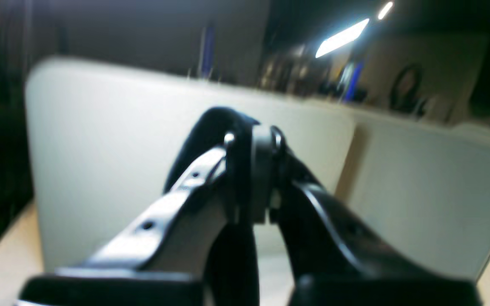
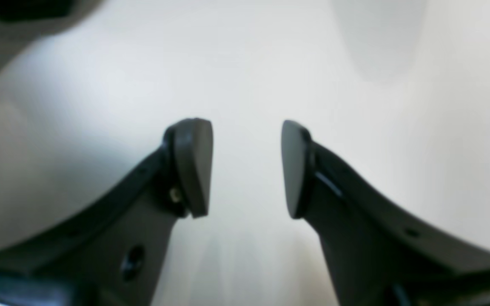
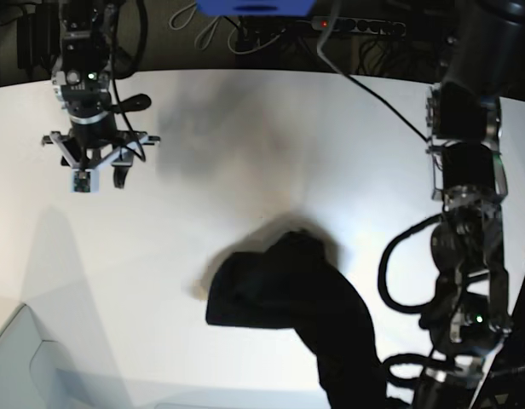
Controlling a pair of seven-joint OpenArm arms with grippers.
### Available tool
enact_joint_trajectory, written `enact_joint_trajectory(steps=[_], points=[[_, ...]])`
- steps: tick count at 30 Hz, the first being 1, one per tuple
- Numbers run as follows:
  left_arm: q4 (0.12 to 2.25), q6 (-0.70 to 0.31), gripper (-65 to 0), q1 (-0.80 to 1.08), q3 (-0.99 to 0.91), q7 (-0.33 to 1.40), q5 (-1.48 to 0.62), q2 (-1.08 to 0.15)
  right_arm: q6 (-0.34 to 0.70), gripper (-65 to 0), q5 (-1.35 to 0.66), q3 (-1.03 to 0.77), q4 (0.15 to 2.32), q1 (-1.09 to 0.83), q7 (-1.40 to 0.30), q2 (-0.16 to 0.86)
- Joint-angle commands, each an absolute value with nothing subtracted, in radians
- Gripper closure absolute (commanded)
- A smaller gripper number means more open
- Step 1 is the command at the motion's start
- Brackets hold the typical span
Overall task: Layout the t-shirt on the table in an organized manner, then fold the t-shirt properly
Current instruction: 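Lift and swing the held shirt with the left gripper, spreading it out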
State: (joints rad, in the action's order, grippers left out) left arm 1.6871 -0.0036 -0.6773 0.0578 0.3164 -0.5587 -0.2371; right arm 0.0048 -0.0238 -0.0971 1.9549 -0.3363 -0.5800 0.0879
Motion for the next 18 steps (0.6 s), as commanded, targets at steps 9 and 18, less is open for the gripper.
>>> enact_joint_trajectory(steps=[9, 18], points=[[1.56, -0.001, -0.3, -0.819, -0.033, 0.311, -0.704, -0.225, 0.005, -27.3, -0.022, -0.101, 1.968, -0.337, -0.561, 0.093], [1.36, -0.001, -0.3, -0.987, -0.137, 0.311, -0.851, -0.219, 0.005, -27.3, -0.022, -0.101, 1.968, -0.343, -0.561, 0.093]])
